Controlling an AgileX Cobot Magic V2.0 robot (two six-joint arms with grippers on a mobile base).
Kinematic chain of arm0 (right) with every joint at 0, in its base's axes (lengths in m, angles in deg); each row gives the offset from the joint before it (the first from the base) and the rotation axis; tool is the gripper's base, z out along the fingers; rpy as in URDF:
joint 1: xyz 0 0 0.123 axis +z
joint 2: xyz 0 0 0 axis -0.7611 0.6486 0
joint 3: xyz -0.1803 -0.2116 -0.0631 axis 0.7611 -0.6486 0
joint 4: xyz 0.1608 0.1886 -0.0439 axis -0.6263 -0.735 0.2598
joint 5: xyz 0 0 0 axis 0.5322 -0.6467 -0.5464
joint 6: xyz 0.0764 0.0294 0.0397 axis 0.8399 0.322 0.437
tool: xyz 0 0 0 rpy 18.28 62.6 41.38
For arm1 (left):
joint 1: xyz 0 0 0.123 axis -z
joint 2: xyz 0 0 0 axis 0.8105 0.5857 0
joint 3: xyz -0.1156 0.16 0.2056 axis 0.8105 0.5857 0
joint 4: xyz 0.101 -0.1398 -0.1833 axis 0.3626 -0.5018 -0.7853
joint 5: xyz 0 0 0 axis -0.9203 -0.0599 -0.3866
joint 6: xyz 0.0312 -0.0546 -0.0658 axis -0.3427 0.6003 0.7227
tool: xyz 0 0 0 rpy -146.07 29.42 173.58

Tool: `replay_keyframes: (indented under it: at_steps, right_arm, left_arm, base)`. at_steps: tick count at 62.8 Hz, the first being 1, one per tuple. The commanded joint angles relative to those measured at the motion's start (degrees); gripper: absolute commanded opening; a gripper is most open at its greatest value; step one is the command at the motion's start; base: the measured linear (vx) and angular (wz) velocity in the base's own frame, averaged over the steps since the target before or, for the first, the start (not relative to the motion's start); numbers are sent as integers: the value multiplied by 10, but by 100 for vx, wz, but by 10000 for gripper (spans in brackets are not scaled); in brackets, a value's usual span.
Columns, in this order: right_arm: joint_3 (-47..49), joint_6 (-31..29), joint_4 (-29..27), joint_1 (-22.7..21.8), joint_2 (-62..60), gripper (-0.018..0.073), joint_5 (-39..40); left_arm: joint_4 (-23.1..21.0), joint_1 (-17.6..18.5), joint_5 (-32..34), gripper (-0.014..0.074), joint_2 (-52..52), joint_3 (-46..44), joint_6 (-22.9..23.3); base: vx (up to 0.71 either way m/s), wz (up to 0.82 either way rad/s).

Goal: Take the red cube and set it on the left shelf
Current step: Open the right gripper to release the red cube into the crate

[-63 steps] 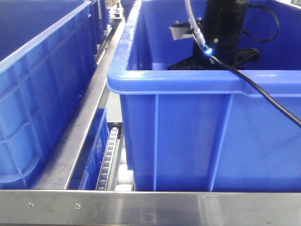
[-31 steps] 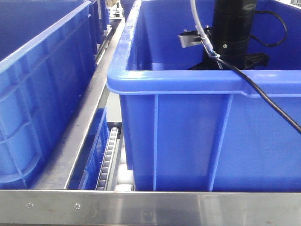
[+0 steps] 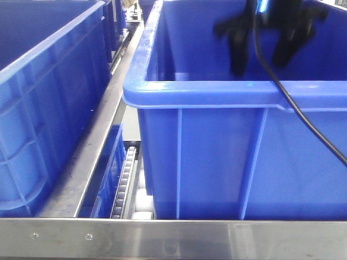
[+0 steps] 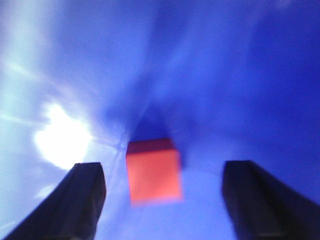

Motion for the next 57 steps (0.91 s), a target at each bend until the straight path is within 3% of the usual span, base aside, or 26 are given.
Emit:
replay_keyframes:
  at_steps: [1, 11, 19, 39, 57]
  right_arm:
    - [-10, -5, 21, -3, -78, 421, 26]
    - [-109, -5, 31, -3, -178, 176, 73]
    - [-202, -5, 35, -3, -268, 39, 118]
    - [-413, -5, 44, -3, -542, 53, 238]
    - [-569, -5, 69, -3, -808, 53, 279]
  left_arm:
    - [-2, 1, 52, 102, -7, 14, 3]
    - [-2, 1, 52, 102, -7, 14, 3]
    - [-2, 1, 52, 102, -7, 14, 3]
    - [-2, 1, 52, 102, -7, 14, 3]
    - [-2, 1, 52, 102, -7, 14, 3]
  base:
    - [0, 0]
    - [0, 0]
    - [0, 0]
    - [0, 0]
    - [0, 0]
